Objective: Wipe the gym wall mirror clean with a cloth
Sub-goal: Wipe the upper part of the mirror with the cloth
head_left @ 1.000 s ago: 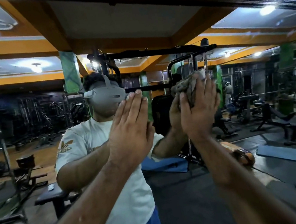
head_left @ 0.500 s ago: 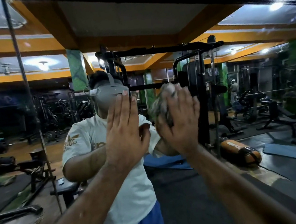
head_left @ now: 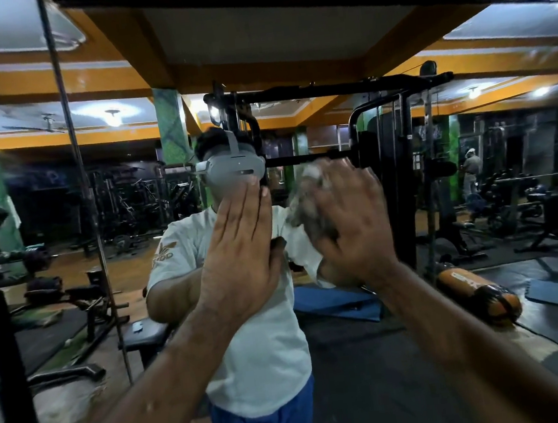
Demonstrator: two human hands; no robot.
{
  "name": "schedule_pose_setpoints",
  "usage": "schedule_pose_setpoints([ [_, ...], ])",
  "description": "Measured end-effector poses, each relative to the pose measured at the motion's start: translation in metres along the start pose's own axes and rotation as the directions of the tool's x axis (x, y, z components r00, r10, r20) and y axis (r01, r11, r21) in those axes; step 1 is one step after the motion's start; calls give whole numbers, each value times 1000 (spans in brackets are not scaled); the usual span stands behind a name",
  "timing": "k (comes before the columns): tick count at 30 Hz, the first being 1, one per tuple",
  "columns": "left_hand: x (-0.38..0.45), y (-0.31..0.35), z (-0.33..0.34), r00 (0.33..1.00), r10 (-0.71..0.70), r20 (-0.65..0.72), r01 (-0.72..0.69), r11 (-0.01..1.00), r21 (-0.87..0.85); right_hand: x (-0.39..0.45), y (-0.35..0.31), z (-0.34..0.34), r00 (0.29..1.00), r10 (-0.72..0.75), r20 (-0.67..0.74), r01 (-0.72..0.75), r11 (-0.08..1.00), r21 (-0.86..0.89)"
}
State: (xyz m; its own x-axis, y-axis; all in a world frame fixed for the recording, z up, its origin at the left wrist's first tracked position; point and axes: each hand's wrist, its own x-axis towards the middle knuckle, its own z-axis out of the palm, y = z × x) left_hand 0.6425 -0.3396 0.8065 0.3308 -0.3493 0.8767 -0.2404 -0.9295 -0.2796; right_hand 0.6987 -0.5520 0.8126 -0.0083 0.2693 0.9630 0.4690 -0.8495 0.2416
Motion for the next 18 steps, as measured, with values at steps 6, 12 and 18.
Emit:
schedule_pose_setpoints([
  [6,-3,-8,-17,995,-48,-84,37,991,-125,7,-43,15,981,182,-72,-179,983,46],
  [12,-20,-37,-18,984,-141,-113,143,990,10,8,-36,12,983,173,-70,-171,985,24],
  [18,-24,-55,-29,993,-61,-100,46,988,-146,20,-91,28,997,67,-28,-66,997,32],
])
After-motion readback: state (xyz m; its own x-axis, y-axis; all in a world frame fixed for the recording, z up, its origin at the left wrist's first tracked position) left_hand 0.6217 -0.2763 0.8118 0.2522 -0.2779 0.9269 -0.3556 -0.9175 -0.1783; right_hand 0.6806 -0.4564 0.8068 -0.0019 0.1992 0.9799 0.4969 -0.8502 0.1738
